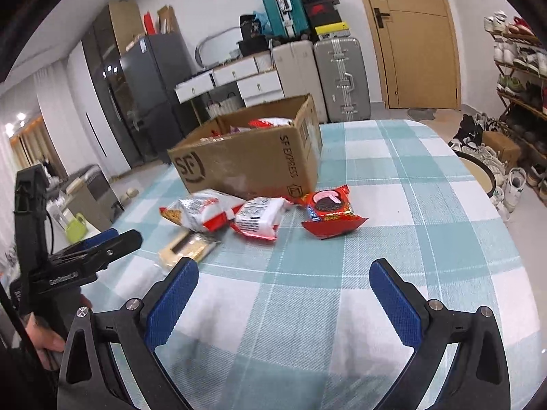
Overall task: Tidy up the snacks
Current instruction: 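Withdraw both open grippers from the box toward the remaining snacks, then grasp the red Oreo pack with the right gripper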
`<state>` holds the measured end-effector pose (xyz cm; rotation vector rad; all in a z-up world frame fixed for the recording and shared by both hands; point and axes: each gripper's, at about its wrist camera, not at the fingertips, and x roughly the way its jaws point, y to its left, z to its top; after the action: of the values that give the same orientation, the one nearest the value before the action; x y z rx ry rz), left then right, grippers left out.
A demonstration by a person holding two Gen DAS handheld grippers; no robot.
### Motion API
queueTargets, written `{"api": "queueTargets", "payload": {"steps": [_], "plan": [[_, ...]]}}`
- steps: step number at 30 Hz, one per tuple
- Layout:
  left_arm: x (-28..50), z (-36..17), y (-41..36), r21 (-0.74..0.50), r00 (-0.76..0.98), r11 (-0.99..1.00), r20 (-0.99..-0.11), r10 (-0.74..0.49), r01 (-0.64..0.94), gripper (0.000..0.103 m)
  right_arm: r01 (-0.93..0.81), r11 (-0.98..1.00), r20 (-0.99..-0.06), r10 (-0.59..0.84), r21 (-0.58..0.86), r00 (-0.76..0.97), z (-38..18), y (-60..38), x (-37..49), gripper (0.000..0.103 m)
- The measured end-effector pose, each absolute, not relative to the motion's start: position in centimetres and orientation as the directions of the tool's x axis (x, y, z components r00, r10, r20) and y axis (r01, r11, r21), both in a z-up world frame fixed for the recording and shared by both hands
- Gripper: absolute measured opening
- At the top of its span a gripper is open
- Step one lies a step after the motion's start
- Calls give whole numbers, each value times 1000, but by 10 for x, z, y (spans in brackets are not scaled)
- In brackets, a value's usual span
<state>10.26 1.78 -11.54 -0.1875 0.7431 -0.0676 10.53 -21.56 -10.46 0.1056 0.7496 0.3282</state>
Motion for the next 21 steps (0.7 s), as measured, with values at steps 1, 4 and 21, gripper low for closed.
{"api": "queueTargets", "payload": {"steps": [1, 4, 21], "plan": [[106, -119, 19, -201, 728, 980, -673, -132, -8, 102, -252, 945, -657, 326, 209, 680, -106, -216, 110, 102], [111, -126, 24, -221, 719, 975, -680, -144, -14, 102, -247, 948, -669, 318, 202, 672, -108, -217, 125, 102], [130, -149, 28, -260, 673, 965, -718, -177, -24, 102, -228, 973, -781, 176, 44, 599, -140, -212, 225, 78]]}}
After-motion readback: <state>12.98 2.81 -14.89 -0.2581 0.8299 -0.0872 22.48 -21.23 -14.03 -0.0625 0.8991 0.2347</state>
